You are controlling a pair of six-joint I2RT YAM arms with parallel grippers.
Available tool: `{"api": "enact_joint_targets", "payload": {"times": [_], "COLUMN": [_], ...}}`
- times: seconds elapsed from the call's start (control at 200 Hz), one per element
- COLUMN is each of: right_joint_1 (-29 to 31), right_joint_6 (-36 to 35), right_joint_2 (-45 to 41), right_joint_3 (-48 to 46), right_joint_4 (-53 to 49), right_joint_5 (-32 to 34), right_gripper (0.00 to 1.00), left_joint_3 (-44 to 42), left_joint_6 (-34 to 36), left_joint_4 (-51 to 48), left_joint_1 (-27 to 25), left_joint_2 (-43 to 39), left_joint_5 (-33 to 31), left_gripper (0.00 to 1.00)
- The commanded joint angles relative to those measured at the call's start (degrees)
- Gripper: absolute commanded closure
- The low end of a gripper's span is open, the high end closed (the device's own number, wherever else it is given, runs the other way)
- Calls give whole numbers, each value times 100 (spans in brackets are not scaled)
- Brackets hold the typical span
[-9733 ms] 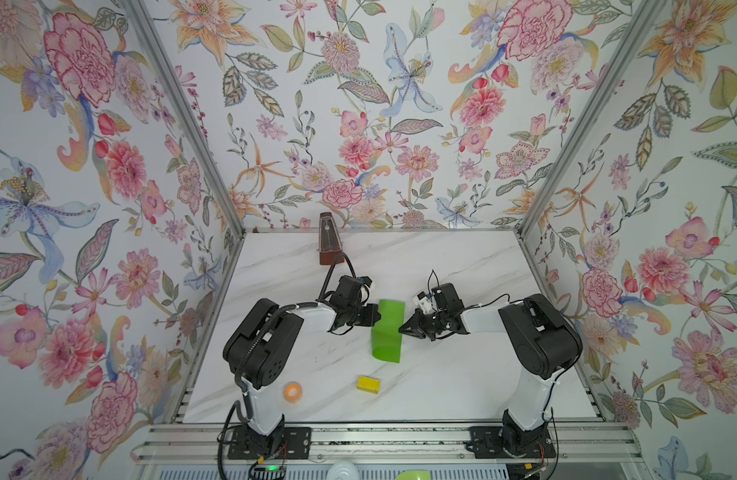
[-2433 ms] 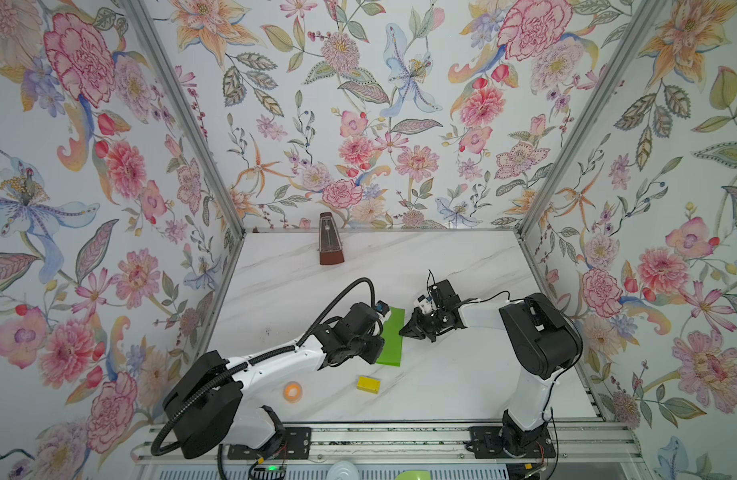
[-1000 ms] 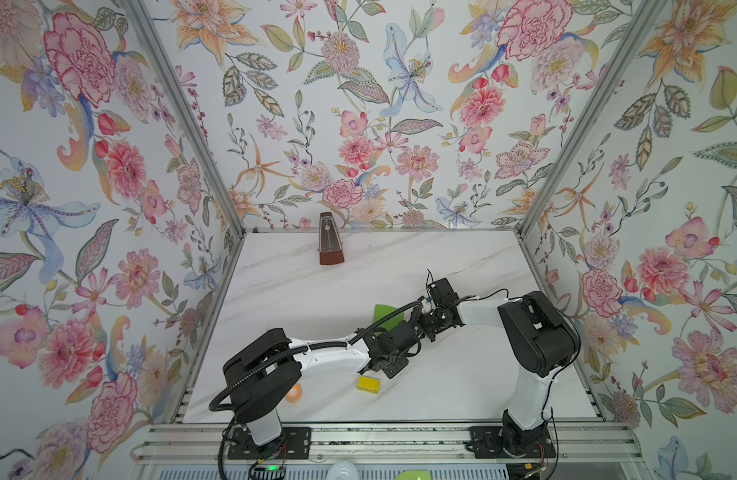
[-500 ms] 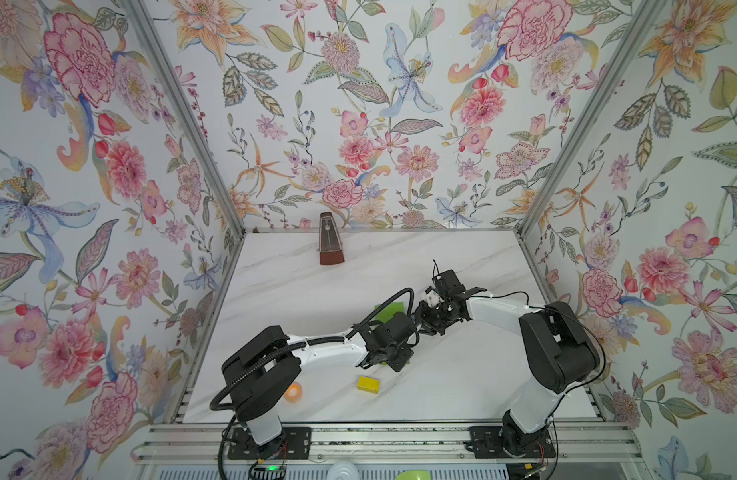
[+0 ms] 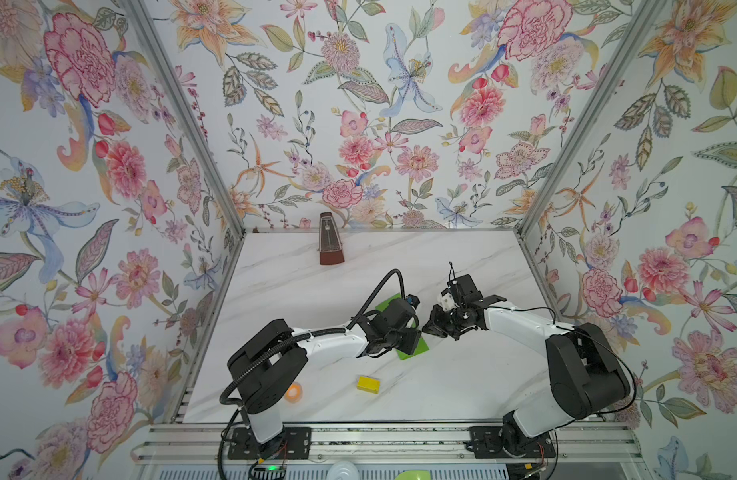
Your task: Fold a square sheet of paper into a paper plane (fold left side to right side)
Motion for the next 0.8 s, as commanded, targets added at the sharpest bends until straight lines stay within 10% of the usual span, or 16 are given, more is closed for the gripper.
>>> {"api": "enact_joint_targets", "payload": {"times": [0.0, 0.796], "right_joint_1": [87, 114], "right_joint_6": [225, -29], "right_joint_2": [78, 919], "right_joint_3": [-352, -570], "right_joint_4": [649, 899], "right_joint_5": [-386, -271], "right_gripper": [98, 100], "left_joint_3": [-273, -708], "left_joint_6": [-353, -464], "left_joint_4": [452, 719], "left_joint_1": [127, 691], "left_joint_2": [-38, -105], "left_joint_5": [244, 741], "left_gripper": [100, 98]}}
